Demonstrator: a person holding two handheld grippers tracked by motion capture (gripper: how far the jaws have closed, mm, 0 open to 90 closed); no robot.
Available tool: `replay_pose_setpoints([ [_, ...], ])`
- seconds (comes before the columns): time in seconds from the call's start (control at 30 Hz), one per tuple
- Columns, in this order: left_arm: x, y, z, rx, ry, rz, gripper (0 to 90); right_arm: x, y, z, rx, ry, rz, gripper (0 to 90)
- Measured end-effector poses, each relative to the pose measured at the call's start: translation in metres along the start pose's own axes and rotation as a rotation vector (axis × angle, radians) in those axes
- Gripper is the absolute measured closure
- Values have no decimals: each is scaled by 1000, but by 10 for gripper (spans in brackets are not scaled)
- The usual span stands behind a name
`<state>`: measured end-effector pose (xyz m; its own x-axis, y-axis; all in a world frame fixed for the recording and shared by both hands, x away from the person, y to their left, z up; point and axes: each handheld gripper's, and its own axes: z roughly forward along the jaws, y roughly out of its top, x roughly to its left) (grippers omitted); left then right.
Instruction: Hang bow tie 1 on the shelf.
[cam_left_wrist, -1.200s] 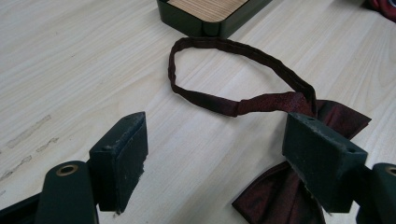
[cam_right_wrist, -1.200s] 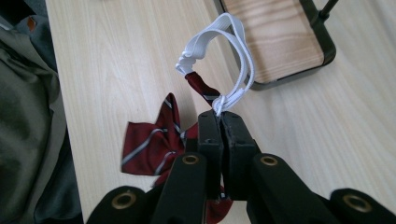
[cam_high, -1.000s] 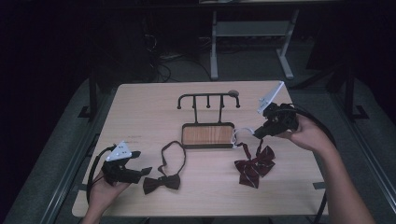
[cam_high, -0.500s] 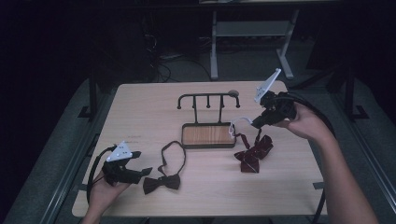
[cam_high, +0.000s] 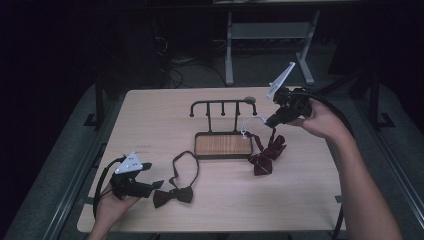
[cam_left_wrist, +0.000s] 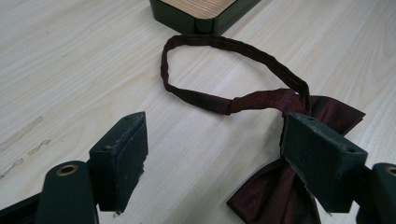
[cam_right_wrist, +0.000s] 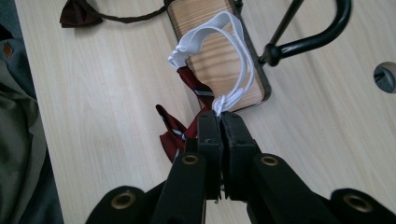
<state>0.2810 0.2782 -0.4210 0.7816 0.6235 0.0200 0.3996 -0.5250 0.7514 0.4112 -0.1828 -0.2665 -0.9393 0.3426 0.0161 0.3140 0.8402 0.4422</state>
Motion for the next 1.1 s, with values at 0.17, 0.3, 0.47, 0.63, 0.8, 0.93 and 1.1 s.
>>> replay_pose_setpoints([
  [0.17, -1, 0, 0, -3, -1, -1, 222, -6, 5, -5, -16, -13, 10, 868],
  [0.3, 0, 0, -1, -6, 0, 2, 222, -11, 8, -5, 2, -26, 26, 868],
  [0.47, -1, 0, 0, -9, -3, -5, 222, -16, 10, -7, -5, -35, 42, 868],
  [0.63, -1, 0, 1, -8, -6, -3, 222, -27, 12, -8, 1, -52, 77, 867],
  [0.8, -1, 0, 1, -2, -8, 3, 222, -36, 11, -4, 5, -48, 101, 867],
  [0.93, -1, 0, 1, -1, -10, 3, 222, -40, 11, 0, -3, -48, 113, 866],
  [1.1, -2, 0, 1, 3, -14, -2, 222, -44, 8, 6, -1, -39, 128, 863],
])
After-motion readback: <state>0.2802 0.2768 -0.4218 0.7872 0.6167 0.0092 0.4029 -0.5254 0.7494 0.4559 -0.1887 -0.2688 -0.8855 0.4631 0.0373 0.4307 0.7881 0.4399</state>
